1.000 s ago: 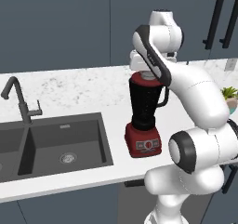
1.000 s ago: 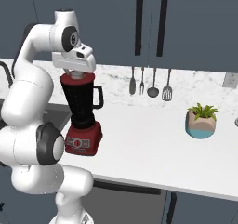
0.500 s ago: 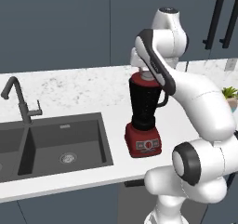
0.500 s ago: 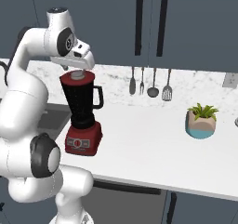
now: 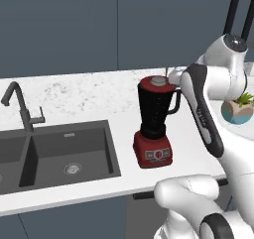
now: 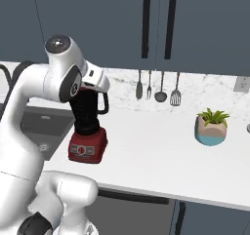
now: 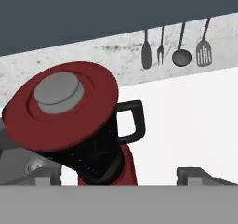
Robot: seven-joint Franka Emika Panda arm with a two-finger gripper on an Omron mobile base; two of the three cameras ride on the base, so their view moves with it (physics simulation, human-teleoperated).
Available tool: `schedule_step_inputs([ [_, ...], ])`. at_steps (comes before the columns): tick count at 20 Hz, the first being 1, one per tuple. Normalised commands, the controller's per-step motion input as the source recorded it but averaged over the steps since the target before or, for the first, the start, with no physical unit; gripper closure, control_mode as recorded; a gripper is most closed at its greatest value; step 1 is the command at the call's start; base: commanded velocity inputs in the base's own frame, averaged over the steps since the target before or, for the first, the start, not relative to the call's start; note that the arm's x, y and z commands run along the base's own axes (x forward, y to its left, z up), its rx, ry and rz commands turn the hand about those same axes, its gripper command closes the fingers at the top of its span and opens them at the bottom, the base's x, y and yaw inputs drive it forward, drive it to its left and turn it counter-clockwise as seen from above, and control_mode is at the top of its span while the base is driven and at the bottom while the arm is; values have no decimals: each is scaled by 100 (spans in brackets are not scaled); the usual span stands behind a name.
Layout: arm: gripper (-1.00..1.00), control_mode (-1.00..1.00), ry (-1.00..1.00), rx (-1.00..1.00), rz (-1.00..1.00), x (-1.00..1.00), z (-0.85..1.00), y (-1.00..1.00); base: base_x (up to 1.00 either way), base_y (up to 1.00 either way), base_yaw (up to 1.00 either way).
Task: Close the lid blender by securely placing the lid on top.
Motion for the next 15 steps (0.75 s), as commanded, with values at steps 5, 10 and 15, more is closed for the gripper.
schedule_step_inputs([
  [5,-100,-100,-13,-9,0,-100,-100,-100,0,0,0],
  [10,-100,-100,-17,-1,0,-100,-52,-90,0,0,0],
  [15,-100,-100,-60,13,-5,-97,98,-8,0,0,0],
])
